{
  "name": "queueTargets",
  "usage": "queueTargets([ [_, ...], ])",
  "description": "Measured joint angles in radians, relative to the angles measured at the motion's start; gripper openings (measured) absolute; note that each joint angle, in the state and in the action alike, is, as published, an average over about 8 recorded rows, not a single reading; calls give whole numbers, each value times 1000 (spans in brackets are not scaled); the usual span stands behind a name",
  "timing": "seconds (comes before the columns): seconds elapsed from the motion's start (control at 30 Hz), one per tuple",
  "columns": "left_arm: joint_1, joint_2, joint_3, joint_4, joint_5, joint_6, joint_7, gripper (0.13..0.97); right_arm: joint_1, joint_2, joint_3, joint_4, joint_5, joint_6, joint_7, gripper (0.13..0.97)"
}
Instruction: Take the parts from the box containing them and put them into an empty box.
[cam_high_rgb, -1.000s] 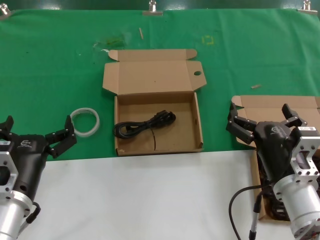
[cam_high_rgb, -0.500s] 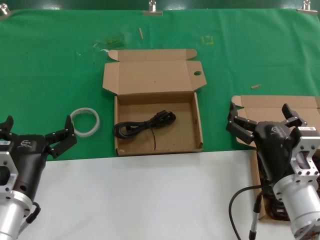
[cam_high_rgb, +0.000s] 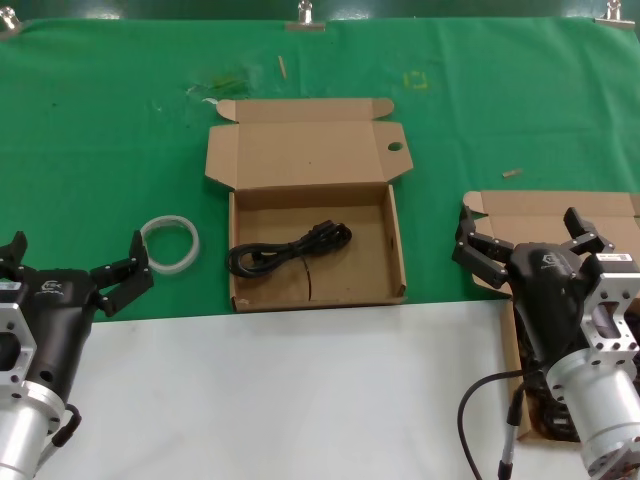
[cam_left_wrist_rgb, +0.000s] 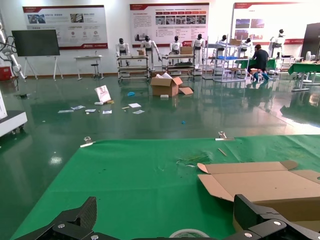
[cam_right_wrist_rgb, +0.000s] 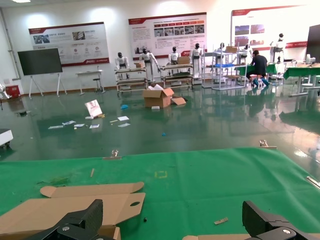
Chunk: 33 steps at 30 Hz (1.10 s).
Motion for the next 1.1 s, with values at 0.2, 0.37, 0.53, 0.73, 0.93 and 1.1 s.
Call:
queueTargets([
  [0.2, 0, 0, 0, 0, 0, 0, 0, 966, 0, 0, 0, 0, 0, 0, 0, 966],
  [0.37, 0, 0, 0, 0, 0, 0, 0, 966, 0, 0, 0, 0, 0, 0, 0, 966],
  [0.53, 0, 0, 0, 0, 0, 0, 0, 966, 0, 0, 0, 0, 0, 0, 0, 966],
  [0.73, 0, 0, 0, 0, 0, 0, 0, 966, 0, 0, 0, 0, 0, 0, 0, 966],
  [0.93, 0, 0, 0, 0, 0, 0, 0, 966, 0, 0, 0, 0, 0, 0, 0, 966],
  [1.1, 0, 0, 0, 0, 0, 0, 0, 966, 0, 0, 0, 0, 0, 0, 0, 966],
])
